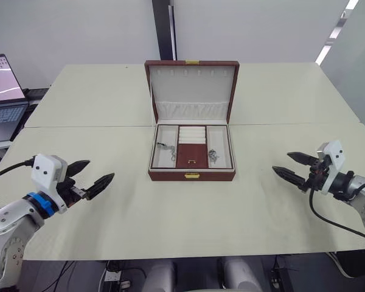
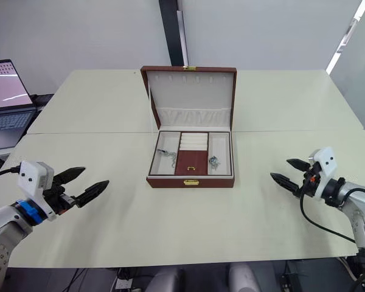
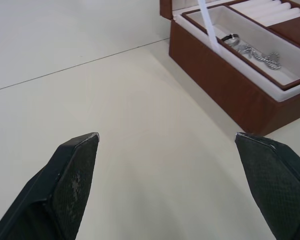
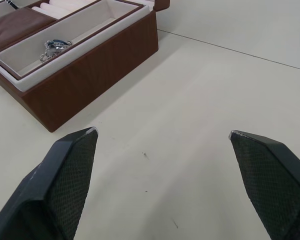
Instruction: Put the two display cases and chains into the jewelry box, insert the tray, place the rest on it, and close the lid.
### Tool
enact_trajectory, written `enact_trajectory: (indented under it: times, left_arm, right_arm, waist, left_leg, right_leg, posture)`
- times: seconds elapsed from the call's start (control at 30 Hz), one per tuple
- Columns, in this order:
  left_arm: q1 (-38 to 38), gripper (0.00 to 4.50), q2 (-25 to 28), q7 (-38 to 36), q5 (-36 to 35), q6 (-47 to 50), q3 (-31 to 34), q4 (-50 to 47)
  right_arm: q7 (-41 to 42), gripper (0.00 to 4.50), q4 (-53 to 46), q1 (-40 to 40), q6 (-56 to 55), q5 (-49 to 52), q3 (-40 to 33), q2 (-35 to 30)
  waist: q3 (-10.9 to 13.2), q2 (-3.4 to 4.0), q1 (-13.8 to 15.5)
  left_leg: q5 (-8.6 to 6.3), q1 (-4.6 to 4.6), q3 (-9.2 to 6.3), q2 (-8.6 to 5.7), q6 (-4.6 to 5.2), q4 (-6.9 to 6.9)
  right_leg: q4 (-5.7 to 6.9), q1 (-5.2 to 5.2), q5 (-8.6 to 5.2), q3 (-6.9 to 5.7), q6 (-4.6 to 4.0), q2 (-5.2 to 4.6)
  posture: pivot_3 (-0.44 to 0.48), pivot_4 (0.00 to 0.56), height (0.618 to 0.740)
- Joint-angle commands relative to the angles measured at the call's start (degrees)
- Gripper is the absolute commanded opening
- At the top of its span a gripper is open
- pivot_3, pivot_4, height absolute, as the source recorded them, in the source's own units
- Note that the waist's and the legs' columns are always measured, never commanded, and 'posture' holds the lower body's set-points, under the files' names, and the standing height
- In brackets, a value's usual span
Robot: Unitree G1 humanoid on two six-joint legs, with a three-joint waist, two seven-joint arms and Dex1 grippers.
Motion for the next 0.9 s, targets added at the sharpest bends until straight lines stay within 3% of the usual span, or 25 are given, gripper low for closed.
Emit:
enact_trajectory:
  times: [0.03,0.23,0.43,0.57,0.67,0.9]
  left_arm:
    - [-0.6,4.50,1.1,-1.3,1.8,-3.1,2.9,4.1]
    - [-2.8,4.50,0.2,-1.2,3.3,-5.0,1.7,7.4]
    - [-10.6,4.50,-1.9,0.1,5.8,-5.4,-3.3,12.8]
    - [-15.8,3.56,-4.7,0.8,8.1,-5.9,-8.1,16.3]
    - [-19.4,2.57,-6.8,0.8,9.3,-7.0,-10.7,19.3]
    - [-26.7,0.32,-12.6,0.8,10.8,-7.6,-15.6,23.9]
  right_arm:
    - [0.3,4.47,0.6,-1.1,-2.3,-0.7,-2.3,-1.1]
    - [-0.5,4.47,0.1,-2.0,-2.1,-1.4,-1.3,0.0]
    - [-2.9,4.47,-0.9,-6.1,-2.0,-3.2,3.6,4.0]
    - [-4.4,3.50,2.7,-9.8,-3.6,-6.4,6.9,6.6]
    - [-4.6,2.43,5.6,-12.4,-4.9,-8.3,9.2,8.7]
    - [-6.9,0.61,10.6,-18.4,-7.3,-12.1,13.7,15.5]
  waist:
    - [0.0,0.00,0.0]
    - [0.0,0.00,0.1]
    - [0.0,0.00,0.1]
    - [0.0,0.00,0.1]
    - [0.0,-0.01,0.1]
    - [0.0,-0.01,0.0]
  left_leg:
    - [0.00,0.00,0.01,0.00,0.00,0.00]
    - [0.00,-0.01,-0.01,0.02,0.00,0.01]
    - [0.01,0.01,-0.04,0.01,-0.02,0.03]
    - [0.01,-0.01,-0.02,0.00,-0.03,0.03]
    - [0.02,-0.02,-0.03,-0.02,-0.03,0.03]
    - [0.08,-0.13,0.04,-0.04,-0.13,0.05]
  right_leg:
    - [0.00,0.00,0.00,0.00,0.00,0.00]
    - [0.00,0.01,0.00,0.00,0.00,-0.08]
    - [0.08,0.00,0.01,-0.03,0.00,-0.07]
    - [0.09,-0.03,0.01,-0.01,0.01,-0.08]
    - [0.08,-0.05,0.02,-0.03,0.00,-0.09]
    - [0.20,-0.29,0.07,-0.02,-0.06,-0.06]
  posture:
    - [0.000,0.150,0.740]
    - [0.000,0.150,0.740]
    - [0.000,0.150,0.740]
    - [0.000,0.150,0.740]
    - [0.000,0.150,0.740]
    - [0.000,0.150,0.740]
